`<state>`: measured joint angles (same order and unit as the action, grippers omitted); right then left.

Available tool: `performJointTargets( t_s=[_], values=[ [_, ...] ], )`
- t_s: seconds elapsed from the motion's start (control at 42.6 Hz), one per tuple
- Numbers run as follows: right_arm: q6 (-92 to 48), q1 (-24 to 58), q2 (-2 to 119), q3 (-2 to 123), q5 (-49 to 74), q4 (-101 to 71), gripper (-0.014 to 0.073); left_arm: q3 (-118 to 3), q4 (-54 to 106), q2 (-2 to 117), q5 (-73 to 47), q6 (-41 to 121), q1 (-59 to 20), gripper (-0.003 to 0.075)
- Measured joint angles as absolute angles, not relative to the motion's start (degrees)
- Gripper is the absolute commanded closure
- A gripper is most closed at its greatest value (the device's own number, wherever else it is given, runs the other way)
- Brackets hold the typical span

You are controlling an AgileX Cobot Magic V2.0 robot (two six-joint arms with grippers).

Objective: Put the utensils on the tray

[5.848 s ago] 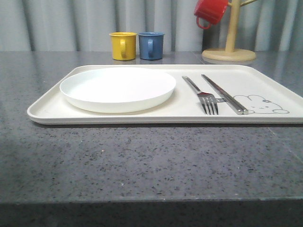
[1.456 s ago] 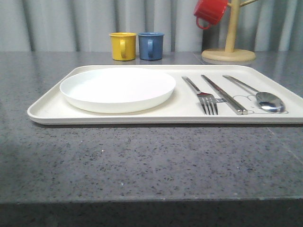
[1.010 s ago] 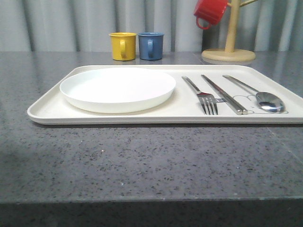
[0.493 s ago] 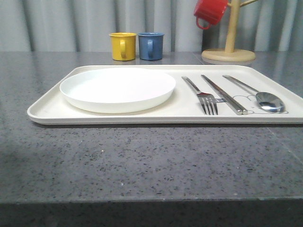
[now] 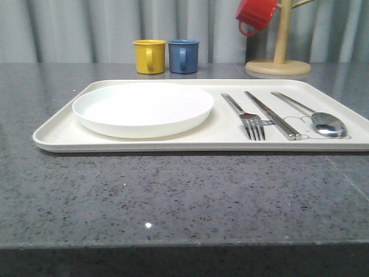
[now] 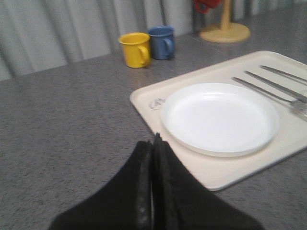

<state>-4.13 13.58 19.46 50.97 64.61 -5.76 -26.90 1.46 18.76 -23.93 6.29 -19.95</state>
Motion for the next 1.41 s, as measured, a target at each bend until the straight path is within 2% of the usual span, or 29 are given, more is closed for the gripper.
performJointTargets(
  t_s=[0.188,0.399,0.634,1.409],
  values=[
    [-4.1,13.6,19.5,51.0,64.6,-5.8,0.0707,-11.0,1.5,8.1,-10.3,6.3,-10.1,0.0741],
    [-4.1,13.6,19.5,51.0,64.6,-5.8,0.0707,0.2,1.5,0.0,0.0,6.3,-5.2,0.0741],
    [-4.1,13.6,19.5,51.0,64.6,-5.8,0.0707,0.1,1.5,-0.2,3.2,6.3,-1.3,0.0741],
    [-4.1,13.6,19.5,51.0,64.6,-5.9,0.0707,0.1,1.5,-0.2,0.9,6.3,-2.3,0.0741]
  ],
)
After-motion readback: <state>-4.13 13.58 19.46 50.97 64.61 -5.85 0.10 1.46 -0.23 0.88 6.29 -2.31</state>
